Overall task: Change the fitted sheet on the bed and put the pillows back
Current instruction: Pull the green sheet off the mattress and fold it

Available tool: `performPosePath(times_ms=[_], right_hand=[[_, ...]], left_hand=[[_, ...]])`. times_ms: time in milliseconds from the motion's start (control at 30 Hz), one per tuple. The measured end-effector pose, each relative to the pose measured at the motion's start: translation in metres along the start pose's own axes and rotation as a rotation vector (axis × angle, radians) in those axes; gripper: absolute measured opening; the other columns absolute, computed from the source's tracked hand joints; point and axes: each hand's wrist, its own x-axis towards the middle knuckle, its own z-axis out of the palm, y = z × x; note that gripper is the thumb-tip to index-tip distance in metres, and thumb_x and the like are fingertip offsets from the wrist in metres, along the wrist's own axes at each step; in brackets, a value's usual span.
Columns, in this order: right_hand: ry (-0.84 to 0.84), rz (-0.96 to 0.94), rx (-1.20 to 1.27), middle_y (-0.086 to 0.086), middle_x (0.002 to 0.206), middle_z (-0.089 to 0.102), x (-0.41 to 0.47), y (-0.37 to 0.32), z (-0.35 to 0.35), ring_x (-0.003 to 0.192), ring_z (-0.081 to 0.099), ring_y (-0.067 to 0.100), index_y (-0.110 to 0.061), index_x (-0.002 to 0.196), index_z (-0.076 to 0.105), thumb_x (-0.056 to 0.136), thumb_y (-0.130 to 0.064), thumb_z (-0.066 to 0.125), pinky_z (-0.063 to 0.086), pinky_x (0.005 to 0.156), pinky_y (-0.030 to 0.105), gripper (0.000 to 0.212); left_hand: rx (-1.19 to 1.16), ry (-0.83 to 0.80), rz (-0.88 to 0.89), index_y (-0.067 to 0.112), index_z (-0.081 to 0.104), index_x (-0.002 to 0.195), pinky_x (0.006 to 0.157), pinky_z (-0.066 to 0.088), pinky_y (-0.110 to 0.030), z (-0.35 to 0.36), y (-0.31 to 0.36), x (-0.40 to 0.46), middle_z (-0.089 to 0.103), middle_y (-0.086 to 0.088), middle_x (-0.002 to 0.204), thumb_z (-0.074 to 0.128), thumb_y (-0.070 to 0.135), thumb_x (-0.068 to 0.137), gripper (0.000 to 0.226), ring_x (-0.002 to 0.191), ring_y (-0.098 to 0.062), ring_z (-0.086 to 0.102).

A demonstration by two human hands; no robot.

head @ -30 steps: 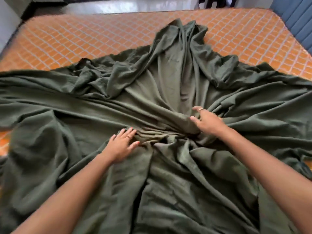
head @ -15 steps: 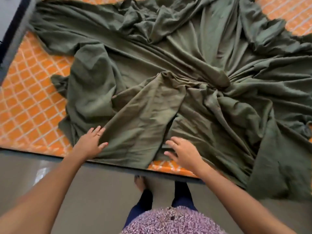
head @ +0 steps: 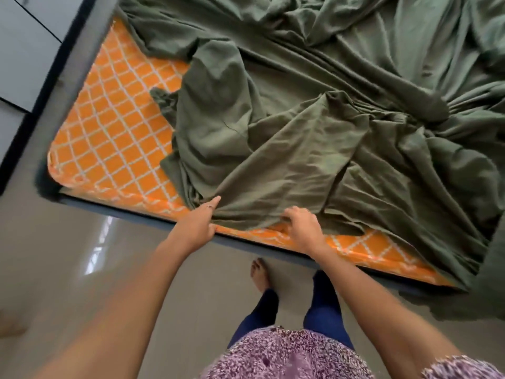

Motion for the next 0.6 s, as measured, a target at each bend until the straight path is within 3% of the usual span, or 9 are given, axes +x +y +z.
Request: performPosePath(times_ms=[100,200,333,433,533,600], right_hand=[[0.135,0.107,0.417,0.014,0.114,0.068,0.015,-0.023,-0.053,0.11,0.059,0.025,-0.003,0.112,0.067,0.09,-0.002,0.055,0.034,0.084,0.019,0.025],[0.152,-0.104,0.474,0.013,0.11,0.069,0.026,-0.055,-0.128,0.106,0.061,0.022,0.002,0.108,0.068,0.088,0.0,0.06,0.034,0.084,0.011,0.022],[0.124,-0.347,0.508,-0.002,0.097,0.07,0.025,-0.089,-0.219,0.092,0.062,0.004,-0.007,0.102,0.073,0.082,-0.011,0.061,0.043,0.086,0.012,0.023],[0.188,-0.426,0.544,-0.004,0.093,0.071,0.013,-0.11,-0.278,0.089,0.064,0.001,-0.008,0.098,0.073,0.082,-0.003,0.062,0.047,0.084,0.016,0.02],[0.288,-0.442,0.638,-0.016,0.085,0.069,-0.007,-0.115,-0.337,0.082,0.061,-0.009,-0.012,0.096,0.07,0.083,0.009,0.06,0.044,0.077,0.009,0.027],[0.346,-0.439,0.725,-0.022,0.081,0.069,-0.025,-0.108,-0.376,0.082,0.061,-0.008,-0.019,0.093,0.069,0.081,0.004,0.061,0.044,0.077,0.011,0.027]], left_hand=[[-0.076,0.059,0.02,0.014,0.024,0.152,0.105,0.038,-0.033,-0.014,0.017,-0.003,0.044,-0.011,0.146,0.06,0.012,0.089,0.072,0.129,-0.027,0.048],[-0.171,0.17,0.143,0.006,0.035,0.146,0.103,0.032,-0.025,-0.035,0.055,0.002,0.049,-0.014,0.14,0.064,0.008,0.084,0.068,0.126,-0.022,0.048],[-0.293,0.378,0.246,0.006,0.059,0.119,0.085,0.041,-0.032,-0.066,0.1,0.007,0.065,-0.016,0.113,0.064,0.006,0.082,0.038,0.105,-0.032,0.059],[-0.277,0.486,0.216,0.01,0.061,0.107,0.08,0.044,-0.038,-0.097,0.119,0.008,0.066,-0.016,0.106,0.063,0.013,0.085,0.023,0.102,-0.036,0.06],[-0.206,0.513,0.289,0.014,0.061,0.101,0.075,0.047,-0.04,-0.132,0.125,0.004,0.068,-0.013,0.099,0.067,0.026,0.084,0.021,0.097,-0.034,0.063],[-0.181,0.516,0.276,0.02,0.057,0.102,0.073,0.049,-0.041,-0.155,0.124,0.001,0.069,-0.013,0.096,0.066,0.027,0.081,0.024,0.096,-0.034,0.065]])
